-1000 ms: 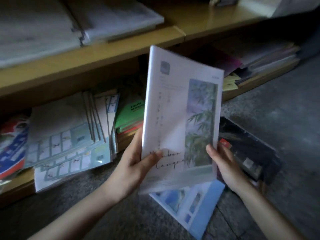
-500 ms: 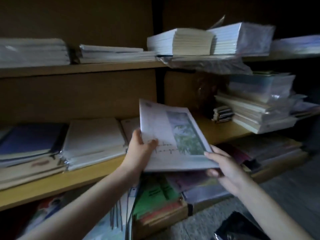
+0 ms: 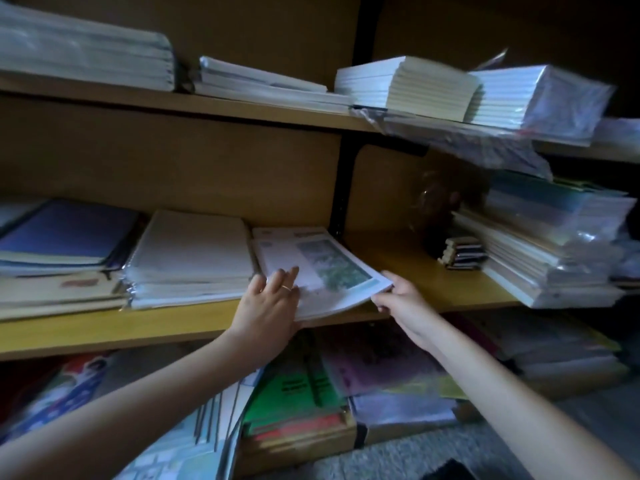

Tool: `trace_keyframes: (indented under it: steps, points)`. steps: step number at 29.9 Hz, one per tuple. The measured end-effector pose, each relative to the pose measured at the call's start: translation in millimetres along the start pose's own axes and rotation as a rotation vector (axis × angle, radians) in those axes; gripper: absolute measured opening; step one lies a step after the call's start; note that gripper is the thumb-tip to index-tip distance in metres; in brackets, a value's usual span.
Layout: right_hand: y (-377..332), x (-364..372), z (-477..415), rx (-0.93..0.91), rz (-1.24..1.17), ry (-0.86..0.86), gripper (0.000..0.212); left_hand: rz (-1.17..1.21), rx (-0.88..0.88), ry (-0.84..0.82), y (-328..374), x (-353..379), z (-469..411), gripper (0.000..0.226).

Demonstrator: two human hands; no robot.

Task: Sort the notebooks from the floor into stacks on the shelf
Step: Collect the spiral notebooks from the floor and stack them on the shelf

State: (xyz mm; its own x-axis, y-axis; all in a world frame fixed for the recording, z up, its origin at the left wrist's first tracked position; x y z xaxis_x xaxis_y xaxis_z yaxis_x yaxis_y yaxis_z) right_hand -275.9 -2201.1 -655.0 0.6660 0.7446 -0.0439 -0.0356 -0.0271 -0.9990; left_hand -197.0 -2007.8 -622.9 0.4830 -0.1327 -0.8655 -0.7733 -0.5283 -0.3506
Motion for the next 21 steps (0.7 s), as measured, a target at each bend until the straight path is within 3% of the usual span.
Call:
trace_keyframes:
  steps: [3, 6, 13, 16, 21]
  points:
    - [0.9, 8.8, -3.4, -0.085, 0.257, -0.079, 0.057, 0.002, 0.018, -0.073, -18.7, 22.8, -11.6, 0.073]
    - [-9.8, 16.6, -4.9, -0.216, 0.445, -0.002, 0.051, 0.017, 0.004, -0.073, -41.6, 36.5, -22.3, 0.095]
    - [-19.5, 23.2, -21.6, -0.254, 0.419, 0.279, 0.036, 0.192, -0.079, 0.109, -53.4, 40.3, -20.5, 0.056]
    - [-10.8, 25.6, -19.9, -0.282, 0.341, 0.36, 0.032, 0.17, -0.105, 0.145, -57.2, 40.0, -19.3, 0.051]
    - [-13.0, 33.3, -11.3, -0.469, 0.456, 0.444, 0.031, 0.077, -0.194, 0.192, -60.4, 42.3, -19.6, 0.048]
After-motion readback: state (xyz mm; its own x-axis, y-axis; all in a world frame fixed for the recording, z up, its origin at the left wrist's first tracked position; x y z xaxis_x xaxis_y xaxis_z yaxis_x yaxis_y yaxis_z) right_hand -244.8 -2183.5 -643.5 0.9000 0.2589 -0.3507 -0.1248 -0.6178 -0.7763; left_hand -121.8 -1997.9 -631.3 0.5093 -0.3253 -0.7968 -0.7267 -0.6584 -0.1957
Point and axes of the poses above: each hand's wrist, its own z-axis away from the middle knuckle, its own x-axis out of the palm, y = z × x, the point moved 8 cm from there along -z, towards the middle knuckle, and after that the axes turned 9 degrees about -z, right-handed, at the moved point
